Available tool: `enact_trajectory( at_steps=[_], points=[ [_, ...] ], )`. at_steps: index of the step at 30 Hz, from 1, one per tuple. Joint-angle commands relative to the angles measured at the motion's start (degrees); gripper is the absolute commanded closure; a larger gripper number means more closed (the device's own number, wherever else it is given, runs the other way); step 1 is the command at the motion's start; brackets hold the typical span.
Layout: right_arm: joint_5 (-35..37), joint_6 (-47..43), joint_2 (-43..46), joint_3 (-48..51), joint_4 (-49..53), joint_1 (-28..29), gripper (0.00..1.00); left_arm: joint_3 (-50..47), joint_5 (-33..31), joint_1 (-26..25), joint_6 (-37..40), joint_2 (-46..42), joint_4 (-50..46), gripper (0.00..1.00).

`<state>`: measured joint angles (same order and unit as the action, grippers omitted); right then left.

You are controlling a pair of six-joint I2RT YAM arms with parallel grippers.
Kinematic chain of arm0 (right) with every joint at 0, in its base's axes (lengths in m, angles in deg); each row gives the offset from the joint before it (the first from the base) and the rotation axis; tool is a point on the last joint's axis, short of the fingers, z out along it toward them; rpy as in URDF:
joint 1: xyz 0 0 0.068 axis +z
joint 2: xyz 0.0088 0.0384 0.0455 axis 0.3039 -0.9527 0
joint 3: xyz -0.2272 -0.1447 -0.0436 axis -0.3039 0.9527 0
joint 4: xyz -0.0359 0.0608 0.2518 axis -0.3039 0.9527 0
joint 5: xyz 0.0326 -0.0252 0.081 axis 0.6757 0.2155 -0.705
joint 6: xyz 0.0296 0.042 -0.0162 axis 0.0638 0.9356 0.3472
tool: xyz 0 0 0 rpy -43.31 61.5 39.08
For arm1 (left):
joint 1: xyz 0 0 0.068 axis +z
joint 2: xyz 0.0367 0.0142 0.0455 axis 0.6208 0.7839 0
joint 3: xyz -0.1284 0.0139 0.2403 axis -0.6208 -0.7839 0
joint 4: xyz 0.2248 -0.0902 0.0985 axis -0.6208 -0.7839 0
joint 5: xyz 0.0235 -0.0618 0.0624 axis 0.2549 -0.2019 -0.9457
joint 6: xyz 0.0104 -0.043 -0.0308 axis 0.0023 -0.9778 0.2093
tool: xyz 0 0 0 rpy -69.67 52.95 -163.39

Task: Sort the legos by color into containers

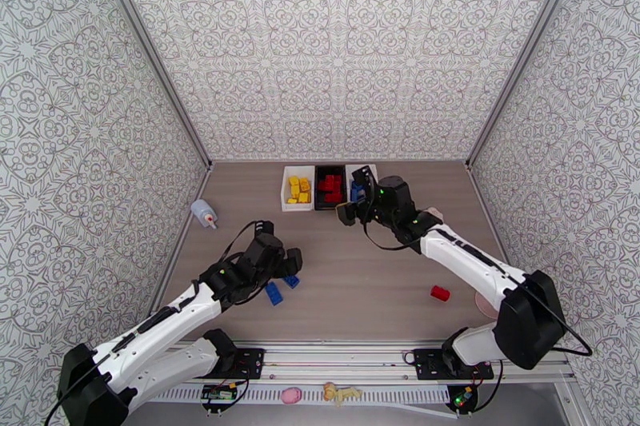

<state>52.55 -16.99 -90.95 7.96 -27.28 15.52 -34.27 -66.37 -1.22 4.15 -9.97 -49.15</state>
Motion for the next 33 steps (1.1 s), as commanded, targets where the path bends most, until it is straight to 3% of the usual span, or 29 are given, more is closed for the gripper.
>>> enact_trajectory(
  at_steps=[1,6,18,24,33],
  points=[
    [-2.3,-4.7,2.7,2.6,1.8,1.9,0.01,-1.4,-1.7,0.1,-9.8,-2.0,-9.6,0.0],
    [-2.6,-6.0,4.5,5.2,2.6,3.9,0.0,-5.5,1.6,0.4,-13.8,-3.4,-9.3,0.0],
    [-1.9,-4.8,4.0,4.8,3.3,4.1,0.0,-9.2,6.9,2.8,-14.6,4.4,-3.3,0.0],
    [-1.1,-4.6,4.1,5.3,3.4,4.0,0.01,-10.3,8.7,6.0,-12.0,6.8,-0.5,0.07],
    [-2.1,-4.2,4.5,6.0,3.0,4.1,0.0,-10.4,10.9,8.3,-9.7,11.0,2.4,0.26]
  ],
)
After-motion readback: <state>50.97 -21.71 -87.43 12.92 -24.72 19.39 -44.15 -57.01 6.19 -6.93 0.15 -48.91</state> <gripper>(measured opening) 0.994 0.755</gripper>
